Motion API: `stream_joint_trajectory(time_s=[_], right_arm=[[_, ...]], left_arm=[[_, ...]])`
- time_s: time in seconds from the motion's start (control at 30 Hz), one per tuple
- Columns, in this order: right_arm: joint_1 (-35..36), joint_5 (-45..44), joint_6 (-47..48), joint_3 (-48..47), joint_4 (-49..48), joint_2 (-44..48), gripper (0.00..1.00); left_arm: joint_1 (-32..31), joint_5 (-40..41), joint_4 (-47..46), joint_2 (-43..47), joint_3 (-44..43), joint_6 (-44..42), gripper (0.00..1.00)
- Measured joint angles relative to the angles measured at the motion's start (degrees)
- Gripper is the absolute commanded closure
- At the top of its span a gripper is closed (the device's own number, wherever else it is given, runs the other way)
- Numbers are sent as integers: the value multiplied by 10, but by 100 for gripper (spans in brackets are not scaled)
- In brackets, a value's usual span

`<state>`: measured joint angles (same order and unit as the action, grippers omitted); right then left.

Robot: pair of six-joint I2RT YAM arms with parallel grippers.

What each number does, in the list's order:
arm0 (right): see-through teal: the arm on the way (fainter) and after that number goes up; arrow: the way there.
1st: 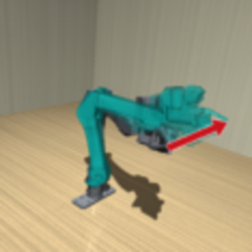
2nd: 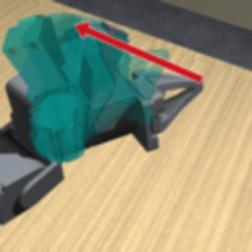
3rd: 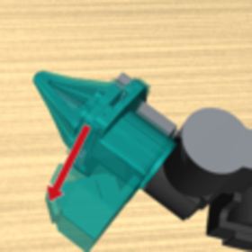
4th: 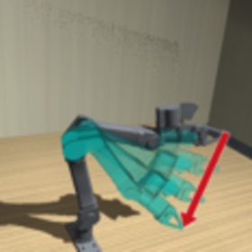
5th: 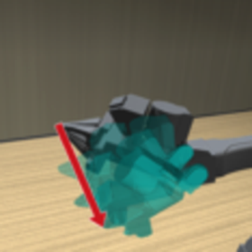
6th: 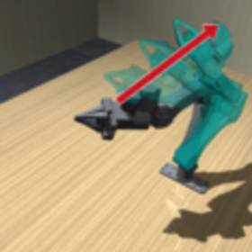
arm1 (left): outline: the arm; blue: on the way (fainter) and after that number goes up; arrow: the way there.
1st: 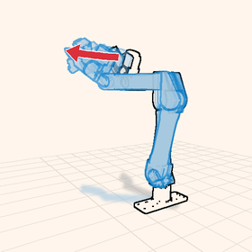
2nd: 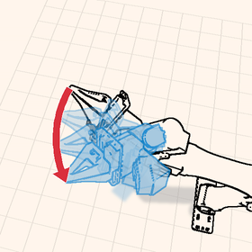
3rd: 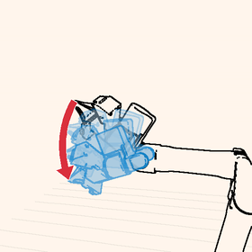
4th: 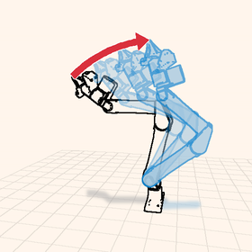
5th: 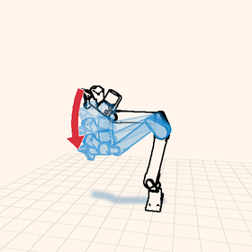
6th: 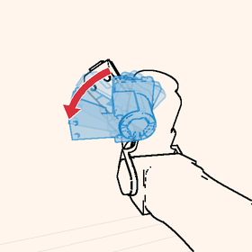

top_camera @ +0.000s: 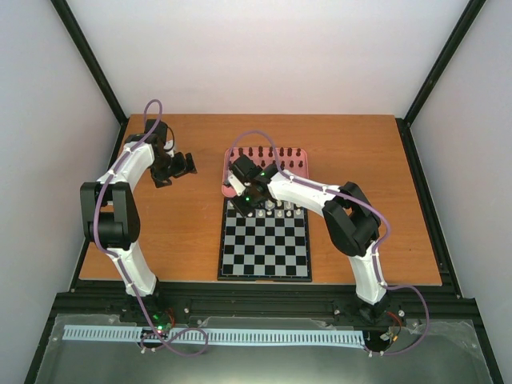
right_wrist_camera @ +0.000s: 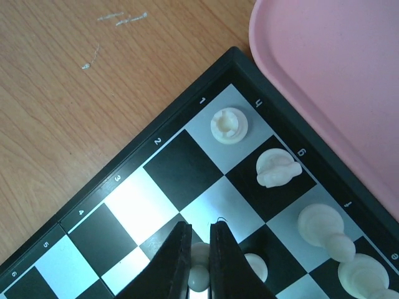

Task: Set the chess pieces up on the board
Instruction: Place the chess piece on the chessboard.

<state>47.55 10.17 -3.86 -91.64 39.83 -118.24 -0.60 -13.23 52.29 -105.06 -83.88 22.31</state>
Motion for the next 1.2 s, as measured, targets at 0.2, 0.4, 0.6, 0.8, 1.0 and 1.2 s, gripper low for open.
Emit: stream_joint_trajectory(time_s=[0.2, 0.4, 0.6, 0.8, 1.0, 1.2], right_arm=[[0, -2, 0, -1, -7, 0, 94], [0, -1, 0, -8, -7, -5, 94], [0, -1, 2, -25, -5, -24, 94], [0, 1, 4, -27, -2, -30, 93], [0, 2, 6, -31, 2, -37, 91], [0, 1, 7, -37, 7, -48, 90]], left_arm=[[0, 0, 0, 0, 0, 0, 0], [0, 0, 0, 0, 0, 0, 0], [0, 0, 0, 0, 0, 0, 0], [0, 0, 0, 0, 0, 0, 0], [0, 0, 0, 0, 0, 0, 0], [0, 0, 0, 0, 0, 0, 0]])
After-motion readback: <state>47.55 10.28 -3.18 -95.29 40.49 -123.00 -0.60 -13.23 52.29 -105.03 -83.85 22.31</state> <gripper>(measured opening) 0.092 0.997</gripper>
